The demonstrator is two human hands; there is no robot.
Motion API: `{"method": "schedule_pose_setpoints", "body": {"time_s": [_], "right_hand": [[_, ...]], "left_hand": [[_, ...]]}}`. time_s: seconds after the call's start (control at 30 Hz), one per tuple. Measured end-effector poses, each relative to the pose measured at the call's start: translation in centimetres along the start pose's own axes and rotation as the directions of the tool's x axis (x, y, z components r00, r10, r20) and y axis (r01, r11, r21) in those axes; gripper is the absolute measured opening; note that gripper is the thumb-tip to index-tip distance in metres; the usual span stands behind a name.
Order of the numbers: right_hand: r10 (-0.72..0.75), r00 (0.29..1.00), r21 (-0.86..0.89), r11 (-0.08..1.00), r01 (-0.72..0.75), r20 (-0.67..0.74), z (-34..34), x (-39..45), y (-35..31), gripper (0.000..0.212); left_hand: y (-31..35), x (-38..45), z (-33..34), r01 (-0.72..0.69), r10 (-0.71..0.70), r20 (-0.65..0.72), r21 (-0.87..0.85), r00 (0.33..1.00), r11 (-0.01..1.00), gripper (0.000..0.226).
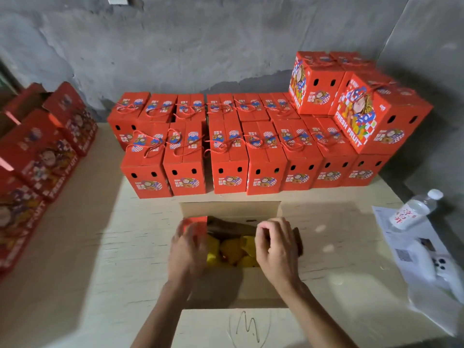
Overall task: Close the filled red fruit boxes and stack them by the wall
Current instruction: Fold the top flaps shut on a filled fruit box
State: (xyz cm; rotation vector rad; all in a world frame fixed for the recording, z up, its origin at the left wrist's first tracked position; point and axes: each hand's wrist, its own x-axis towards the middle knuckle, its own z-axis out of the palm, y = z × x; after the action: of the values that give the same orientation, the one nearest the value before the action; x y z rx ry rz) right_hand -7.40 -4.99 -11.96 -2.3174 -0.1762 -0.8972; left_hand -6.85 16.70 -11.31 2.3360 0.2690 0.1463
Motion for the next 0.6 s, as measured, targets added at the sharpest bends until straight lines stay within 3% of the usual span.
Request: {"method": "schedule_pose_setpoints", "body": {"time_s": [0.07, 0.13, 0.2, 0.27, 0.33, 0.37, 0.43, 0.47, 0.53, 0.6], "right_hand": [[0.068, 0.989, 0.011, 0.998, -0.067, -0.135, -0.6, 0.5, 1.6, 0.013], [0.153, 0.967, 0.064, 0.988, -0.143, -0.203, -0.8, 0.5, 2.8, 0.015], [0.252, 0.940, 0.173, 0.961, -0.216, -0.229, -0.9, 0.3, 3.3, 0.013], [0.350, 0.900, 0.274, 0.920, -0.279, -0.258, -0.9, 0.2, 3.5, 0.012], [0.465, 0.839, 0.356, 0.863, -0.358, -0.282, -0.8, 0.2, 3.8, 0.016], [0.536, 0.795, 0.403, 0.819, -0.409, -0.284, -0.8, 0.2, 4.0, 0.019], [0.635, 0.729, 0.460, 0.743, -0.486, -0.255, -0.6, 0.1, 4.2, 0.029], [0.639, 0.737, 0.450, 0.738, -0.504, -0.222, -0.5, -0.1, 4.3, 0.034], [0.578, 0.812, 0.327, 0.785, -0.526, -0.081, -0.1, -0.8, 4.5, 0.037], [0.480, 0.863, 0.135, 0.855, -0.500, 0.155, 0.4, -1.2, 4.9, 0.044]], "left_hand": [[0.0, -0.1, -1.7, 0.044, -0.069, -0.111, -0.211, 0.991, 0.977, 0.025], [-0.3, 0.2, -3.2, 0.060, -0.095, -0.144, -0.226, 0.985, 0.972, 0.027], [-1.2, 0.9, -4.6, 0.082, -0.088, -0.150, -0.044, 0.985, 0.996, 0.036], [-2.4, 1.5, -5.4, 0.117, -0.068, -0.168, 0.298, 0.983, 0.947, 0.034], [-3.1, 1.5, -4.8, 0.029, 0.011, -0.074, 0.526, 0.997, 0.850, 0.034], [-3.3, 1.5, -4.0, -0.042, 0.049, 0.001, 0.538, 0.999, 0.842, 0.037], [-3.3, 1.3, -2.7, -0.063, 0.032, 0.089, 0.376, 0.996, 0.925, 0.039], [-3.4, 1.4, -2.4, -0.036, 0.013, 0.085, 0.280, 0.996, 0.959, 0.036], [-4.3, 1.2, -2.0, -0.012, 0.006, 0.034, 0.193, 0.999, 0.981, 0.029], [-4.8, 0.8, -1.5, -0.008, 0.002, 0.033, 0.160, 0.999, 0.987, 0.025]]}}
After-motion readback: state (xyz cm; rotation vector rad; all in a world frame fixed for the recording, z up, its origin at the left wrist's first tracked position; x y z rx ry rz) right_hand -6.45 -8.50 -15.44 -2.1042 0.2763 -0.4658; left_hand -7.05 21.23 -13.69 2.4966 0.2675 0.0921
